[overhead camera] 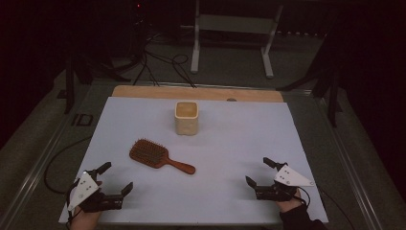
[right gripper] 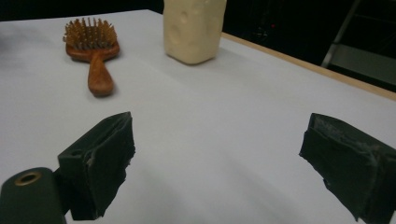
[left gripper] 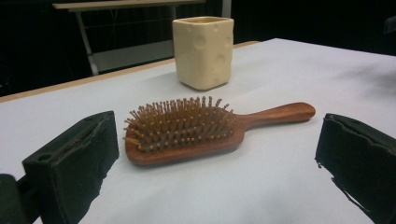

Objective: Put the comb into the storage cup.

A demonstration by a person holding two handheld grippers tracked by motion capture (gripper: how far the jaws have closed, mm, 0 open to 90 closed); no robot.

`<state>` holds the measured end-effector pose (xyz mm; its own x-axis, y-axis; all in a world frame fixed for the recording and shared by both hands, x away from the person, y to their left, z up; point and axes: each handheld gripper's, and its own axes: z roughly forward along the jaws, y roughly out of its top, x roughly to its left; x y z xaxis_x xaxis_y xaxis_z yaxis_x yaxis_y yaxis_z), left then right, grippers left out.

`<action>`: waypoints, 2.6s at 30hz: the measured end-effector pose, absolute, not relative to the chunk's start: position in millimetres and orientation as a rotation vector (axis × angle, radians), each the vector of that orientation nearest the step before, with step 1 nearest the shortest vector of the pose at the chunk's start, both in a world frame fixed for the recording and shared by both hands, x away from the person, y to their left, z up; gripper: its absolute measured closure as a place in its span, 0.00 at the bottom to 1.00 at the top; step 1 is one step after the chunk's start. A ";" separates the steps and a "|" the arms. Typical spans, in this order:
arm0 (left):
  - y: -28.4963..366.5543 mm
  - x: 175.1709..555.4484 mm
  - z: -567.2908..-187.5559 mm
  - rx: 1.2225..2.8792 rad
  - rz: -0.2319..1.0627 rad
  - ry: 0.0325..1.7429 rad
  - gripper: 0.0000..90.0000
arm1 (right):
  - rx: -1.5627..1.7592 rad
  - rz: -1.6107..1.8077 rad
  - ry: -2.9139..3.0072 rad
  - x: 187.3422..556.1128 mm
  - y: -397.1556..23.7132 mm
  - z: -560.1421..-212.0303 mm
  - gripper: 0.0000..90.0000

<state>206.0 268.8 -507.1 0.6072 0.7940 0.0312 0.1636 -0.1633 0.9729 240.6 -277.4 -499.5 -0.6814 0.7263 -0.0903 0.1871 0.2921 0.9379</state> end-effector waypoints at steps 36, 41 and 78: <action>268.5 206.7 -485.2 1.684 0.645 0.810 0.00 | 0.764 1.371 2.034 239.3 -271.9 -495.8 0.10; 260.9 205.9 -466.2 1.686 0.617 0.810 0.00 | 0.759 1.376 2.031 238.9 -271.1 -495.5 0.10; 169.1 266.7 -403.6 1.938 0.402 0.654 0.00 | 0.752 1.403 2.017 238.1 -270.4 -494.5 0.10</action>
<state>266.7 169.1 -403.6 0.7980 0.6027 -0.0059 0.2669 -0.3446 0.9000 238.1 -270.4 -494.5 -0.6833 0.7183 -0.1309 0.1270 0.2935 0.9475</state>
